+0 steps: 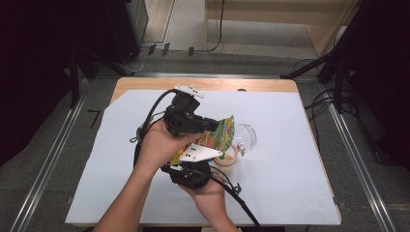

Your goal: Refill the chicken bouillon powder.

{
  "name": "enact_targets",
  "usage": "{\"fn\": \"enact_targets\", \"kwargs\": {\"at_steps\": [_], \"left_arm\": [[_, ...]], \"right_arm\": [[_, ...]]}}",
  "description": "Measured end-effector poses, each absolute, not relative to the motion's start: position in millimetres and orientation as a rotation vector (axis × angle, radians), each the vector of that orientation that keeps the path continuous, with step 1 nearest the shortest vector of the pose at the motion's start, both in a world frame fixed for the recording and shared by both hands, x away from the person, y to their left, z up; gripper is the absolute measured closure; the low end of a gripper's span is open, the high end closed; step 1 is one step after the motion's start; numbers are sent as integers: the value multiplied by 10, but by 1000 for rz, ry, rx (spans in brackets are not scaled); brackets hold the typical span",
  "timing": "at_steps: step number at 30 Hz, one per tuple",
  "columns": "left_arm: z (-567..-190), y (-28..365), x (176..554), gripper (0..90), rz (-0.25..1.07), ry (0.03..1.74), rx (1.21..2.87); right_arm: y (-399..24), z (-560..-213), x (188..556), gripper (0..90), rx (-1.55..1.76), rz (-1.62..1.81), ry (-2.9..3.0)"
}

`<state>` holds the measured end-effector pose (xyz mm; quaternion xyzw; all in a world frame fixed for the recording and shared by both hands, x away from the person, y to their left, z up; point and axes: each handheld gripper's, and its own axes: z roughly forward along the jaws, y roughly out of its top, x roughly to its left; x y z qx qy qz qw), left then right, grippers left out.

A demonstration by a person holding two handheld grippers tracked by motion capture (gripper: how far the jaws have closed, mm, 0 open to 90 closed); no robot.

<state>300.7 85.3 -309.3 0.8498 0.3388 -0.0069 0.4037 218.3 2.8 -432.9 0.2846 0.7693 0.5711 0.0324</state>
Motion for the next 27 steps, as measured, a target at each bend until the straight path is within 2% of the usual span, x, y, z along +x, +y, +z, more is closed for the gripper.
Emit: {"fn": "enact_targets", "kwargs": {"at_steps": [27], "left_arm": [[-3091,886,3024,832,23,861,2135]], "right_arm": [[77,-4352,2271,728,861,1757,2349]]}}
